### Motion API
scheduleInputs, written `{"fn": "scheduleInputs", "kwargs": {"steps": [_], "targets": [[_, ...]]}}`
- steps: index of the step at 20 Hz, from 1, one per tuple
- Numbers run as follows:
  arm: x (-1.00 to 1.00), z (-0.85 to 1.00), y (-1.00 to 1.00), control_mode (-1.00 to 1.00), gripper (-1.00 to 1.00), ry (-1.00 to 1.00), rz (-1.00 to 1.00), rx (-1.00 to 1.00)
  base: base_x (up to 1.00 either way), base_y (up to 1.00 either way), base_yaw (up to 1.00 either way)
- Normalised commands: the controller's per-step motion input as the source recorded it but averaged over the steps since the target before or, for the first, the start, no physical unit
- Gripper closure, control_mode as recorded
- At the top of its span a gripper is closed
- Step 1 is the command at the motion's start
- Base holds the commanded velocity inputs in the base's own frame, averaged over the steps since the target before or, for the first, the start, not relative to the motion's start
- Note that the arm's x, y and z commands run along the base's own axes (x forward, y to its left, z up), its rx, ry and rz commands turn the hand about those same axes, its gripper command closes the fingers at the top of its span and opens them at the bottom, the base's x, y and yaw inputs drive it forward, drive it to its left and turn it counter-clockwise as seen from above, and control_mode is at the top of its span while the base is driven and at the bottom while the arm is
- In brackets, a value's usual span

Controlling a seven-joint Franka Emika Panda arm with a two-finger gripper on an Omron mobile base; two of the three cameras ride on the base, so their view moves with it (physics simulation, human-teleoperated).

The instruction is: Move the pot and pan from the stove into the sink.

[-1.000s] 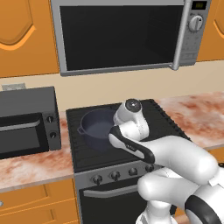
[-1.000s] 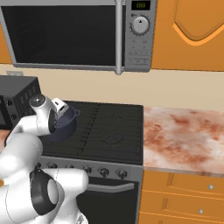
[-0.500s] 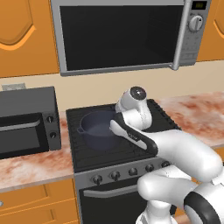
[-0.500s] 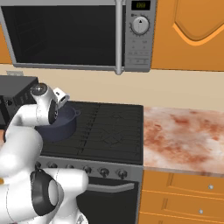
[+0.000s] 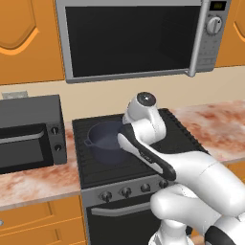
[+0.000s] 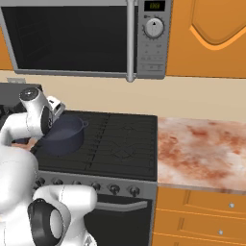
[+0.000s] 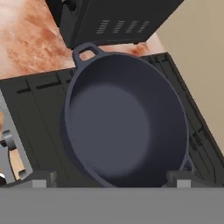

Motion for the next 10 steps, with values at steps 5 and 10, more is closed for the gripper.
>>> {"fn": "scheduleInputs", "kwargs": {"steps": [5, 10], "targets": [[0.00, -0.01, 0.00, -1.00, -1.00, 0.00, 0.00, 0.00, 0.00, 0.00, 0.00], [0.05, -0.30, 0.07, -1.00, -1.00, 0.01, 0.00, -0.03, 0.00, 0.00, 0.00]]}}
